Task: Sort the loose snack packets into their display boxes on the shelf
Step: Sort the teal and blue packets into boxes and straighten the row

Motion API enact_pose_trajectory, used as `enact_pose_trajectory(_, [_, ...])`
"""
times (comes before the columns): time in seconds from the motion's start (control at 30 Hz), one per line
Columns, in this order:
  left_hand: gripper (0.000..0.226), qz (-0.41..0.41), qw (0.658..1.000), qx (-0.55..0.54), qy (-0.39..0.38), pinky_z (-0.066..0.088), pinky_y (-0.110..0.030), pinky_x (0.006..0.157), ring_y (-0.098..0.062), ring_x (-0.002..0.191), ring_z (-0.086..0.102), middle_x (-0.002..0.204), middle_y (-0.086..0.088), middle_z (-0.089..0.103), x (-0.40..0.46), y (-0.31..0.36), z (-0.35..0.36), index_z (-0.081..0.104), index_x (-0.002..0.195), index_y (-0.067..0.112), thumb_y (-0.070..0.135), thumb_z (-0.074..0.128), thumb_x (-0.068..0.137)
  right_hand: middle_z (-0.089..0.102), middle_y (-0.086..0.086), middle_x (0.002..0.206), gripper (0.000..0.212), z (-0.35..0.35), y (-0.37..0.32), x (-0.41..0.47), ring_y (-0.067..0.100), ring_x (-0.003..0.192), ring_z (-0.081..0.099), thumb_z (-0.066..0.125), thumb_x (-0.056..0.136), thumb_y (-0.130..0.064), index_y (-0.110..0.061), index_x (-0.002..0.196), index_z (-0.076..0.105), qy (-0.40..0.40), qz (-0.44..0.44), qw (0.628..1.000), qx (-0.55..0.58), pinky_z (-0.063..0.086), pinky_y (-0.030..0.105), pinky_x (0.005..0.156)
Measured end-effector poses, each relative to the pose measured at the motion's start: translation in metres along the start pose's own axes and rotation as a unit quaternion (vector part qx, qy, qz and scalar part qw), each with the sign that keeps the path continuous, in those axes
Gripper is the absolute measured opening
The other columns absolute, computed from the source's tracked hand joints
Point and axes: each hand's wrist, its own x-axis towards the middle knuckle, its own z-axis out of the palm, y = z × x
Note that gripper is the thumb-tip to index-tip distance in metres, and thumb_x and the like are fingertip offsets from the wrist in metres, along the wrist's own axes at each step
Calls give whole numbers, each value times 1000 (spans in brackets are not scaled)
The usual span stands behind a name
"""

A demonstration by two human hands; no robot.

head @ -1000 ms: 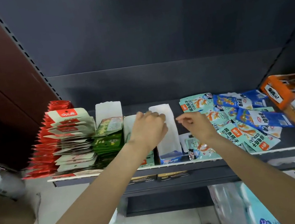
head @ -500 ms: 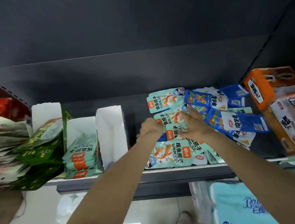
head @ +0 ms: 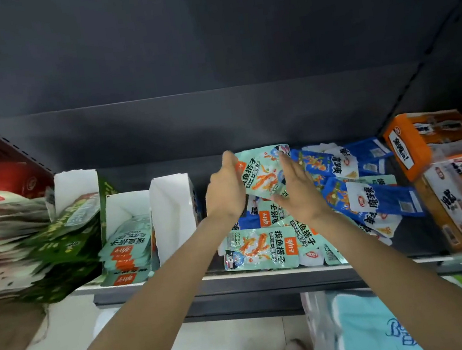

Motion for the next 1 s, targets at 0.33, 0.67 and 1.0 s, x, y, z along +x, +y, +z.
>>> enact_pose_trajectory(0.33, [14,223,968,33,115,46,-34,64,-22,81,61,96,-4,64,-41,-45,-129,51,107,10,19,47,97,65,-5,78,20,14,-122,-23,7,71,66,64,89,-24,-8,81,55,62,-67,987,135,51,32,67])
enact_pose_trajectory(0.67, [9,319,921,153,162,46,-33,70,-24,61,63,72,0,69,-79,-147,-227,66,94,13,18,62,89,43,4,47,38,89,-217,-42,18,52,34,63,90,-27,-26,52,58,64,-138,980,131,31,33,54])
enact_pose_trajectory(1.0, [37,281,845,452,-58,34,-36,92,-26,81,60,89,0,68,-92,-165,-206,58,113,21,-2,46,87,67,8,117,26,117,-212,-53,19,109,61,52,94,-6,-6,115,67,-14,-39,999,35,38,15,91])
